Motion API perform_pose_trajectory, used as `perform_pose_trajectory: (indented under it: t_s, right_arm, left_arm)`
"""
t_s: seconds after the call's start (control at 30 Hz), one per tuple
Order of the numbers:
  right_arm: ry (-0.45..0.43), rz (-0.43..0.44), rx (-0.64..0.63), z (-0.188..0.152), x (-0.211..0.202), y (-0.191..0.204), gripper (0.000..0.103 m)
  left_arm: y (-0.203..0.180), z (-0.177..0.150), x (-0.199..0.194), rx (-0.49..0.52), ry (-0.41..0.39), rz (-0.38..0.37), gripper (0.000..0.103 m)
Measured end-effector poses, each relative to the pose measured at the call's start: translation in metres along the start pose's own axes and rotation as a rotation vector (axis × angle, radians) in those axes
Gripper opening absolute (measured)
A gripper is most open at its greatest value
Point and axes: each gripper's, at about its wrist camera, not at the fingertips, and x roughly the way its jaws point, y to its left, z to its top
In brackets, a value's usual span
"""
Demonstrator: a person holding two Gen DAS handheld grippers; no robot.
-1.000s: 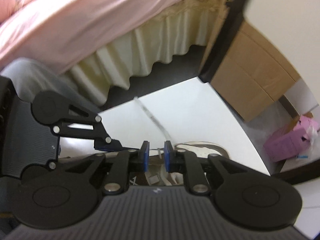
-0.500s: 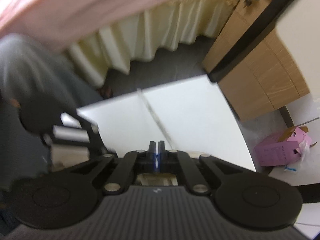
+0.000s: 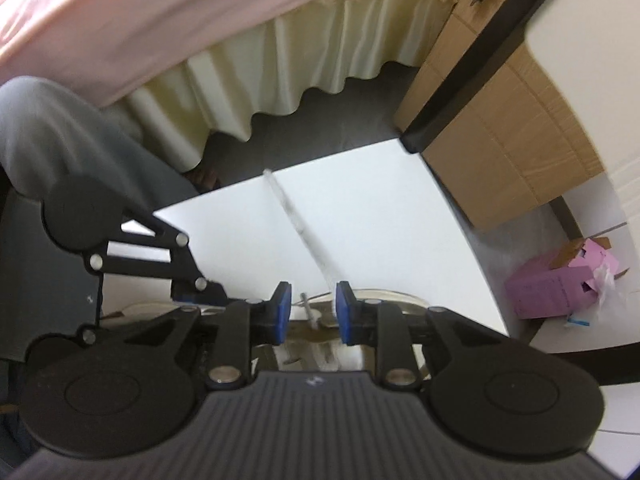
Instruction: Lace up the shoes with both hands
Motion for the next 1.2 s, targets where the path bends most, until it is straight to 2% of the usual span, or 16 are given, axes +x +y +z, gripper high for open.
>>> perform_pose_trajectory:
  t_s: [0.1,0.13,0.2,0.37,0.53,0.63,0.87,1.03,1.1,1.17,1.2]
  right_arm:
    - [0.019,-0.008,-0.004,-0.003,0.011,0.002,0.018]
    - [0.018,0.007,-0.003,-0.005,0.012,0.002,0.010]
    - [0.016,-0.001,-0.009,-0.007,0.015,0.004,0.003]
    - [-0.054,-0.028,0.050,0.002,0.011,0.003,0.002]
    - [-0.191,0.040,0.101,0.028,-0.022,0.005,0.002]
    - [-0.254,0.076,0.085,0.046,-0.040,0.011,0.003]
    - [-0.257,0.079,-0.023,0.062,-0.045,0.030,0.003]
    - [-0.237,0.056,-0.016,0.055,-0.041,0.028,0.005]
    - [-0.255,0.055,0.011,0.052,-0.046,0.022,0.010]
    - [-0.288,0.048,0.048,0.049,-0.053,0.015,0.042]
    - [-0.309,0.043,0.071,0.047,-0.058,0.011,0.049]
  left_arm:
    - [0.001,-0.001,0.001,-0.008,0.002,-0.004,0.014]
    - [0.001,-0.001,0.000,-0.008,0.002,-0.005,0.014]
    - [0.001,-0.001,0.000,-0.007,0.001,-0.009,0.014]
    - [0.000,-0.001,0.001,-0.019,0.009,-0.021,0.014]
    - [-0.001,0.000,0.003,-0.021,0.011,-0.026,0.014]
    - [-0.002,0.000,0.004,-0.025,0.012,-0.031,0.014]
    - [0.003,-0.001,0.008,-0.078,0.023,-0.054,0.014]
    - [0.006,-0.004,0.012,-0.116,0.021,-0.071,0.014]
    - [0.007,-0.005,0.011,-0.130,0.021,-0.075,0.014]
    - [0.009,-0.006,0.011,-0.133,0.021,-0.076,0.014]
    - [0.009,-0.006,0.011,-0.132,0.021,-0.075,0.014]
